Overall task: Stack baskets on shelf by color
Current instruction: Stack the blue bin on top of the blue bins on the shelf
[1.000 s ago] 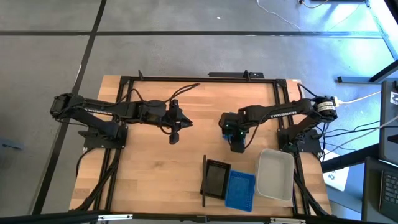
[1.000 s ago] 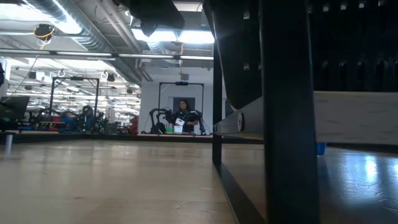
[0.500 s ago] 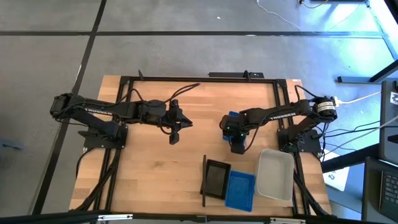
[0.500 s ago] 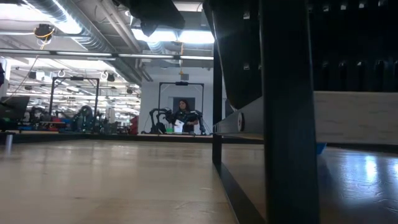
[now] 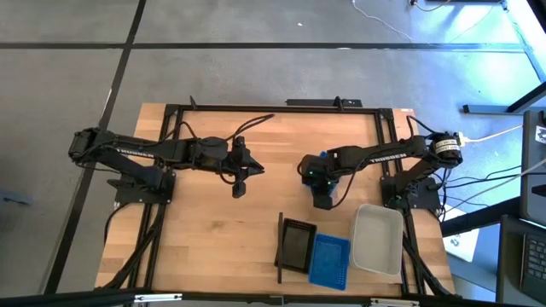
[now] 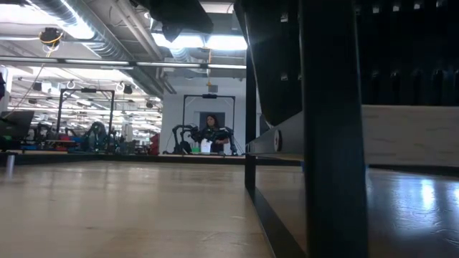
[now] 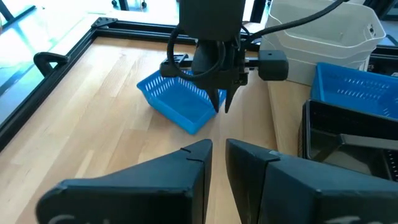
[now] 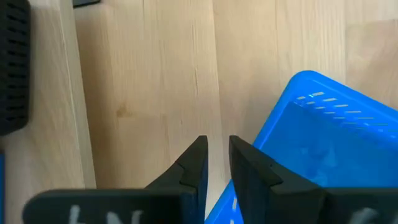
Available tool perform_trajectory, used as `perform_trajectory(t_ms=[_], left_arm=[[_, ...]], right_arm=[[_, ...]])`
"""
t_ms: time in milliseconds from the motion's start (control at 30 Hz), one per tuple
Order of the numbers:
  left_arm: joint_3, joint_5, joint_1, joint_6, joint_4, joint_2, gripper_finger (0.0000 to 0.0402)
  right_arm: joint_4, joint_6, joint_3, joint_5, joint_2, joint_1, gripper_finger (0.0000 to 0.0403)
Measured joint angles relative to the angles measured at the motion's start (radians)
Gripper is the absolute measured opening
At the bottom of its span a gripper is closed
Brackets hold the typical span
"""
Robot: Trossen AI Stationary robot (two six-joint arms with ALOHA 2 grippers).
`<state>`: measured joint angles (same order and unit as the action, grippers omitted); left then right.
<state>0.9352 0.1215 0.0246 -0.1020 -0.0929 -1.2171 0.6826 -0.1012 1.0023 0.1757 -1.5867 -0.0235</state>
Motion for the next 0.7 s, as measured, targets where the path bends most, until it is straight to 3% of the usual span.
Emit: perform_trajectory(t_ms=[533,700], left_arm=[[0.000,0.000,0.000,0.000,0.000,0.000,0.0039],[0.000,0.000,0.000,0.000,0.000,0.000,0.0039]], right_arm=[[0.005,-0.106,0.044,-0.056,0.000,0.000,0.0064],[0.087,-0.192,0.102,-0.155,0.000,0.000,0.0060]])
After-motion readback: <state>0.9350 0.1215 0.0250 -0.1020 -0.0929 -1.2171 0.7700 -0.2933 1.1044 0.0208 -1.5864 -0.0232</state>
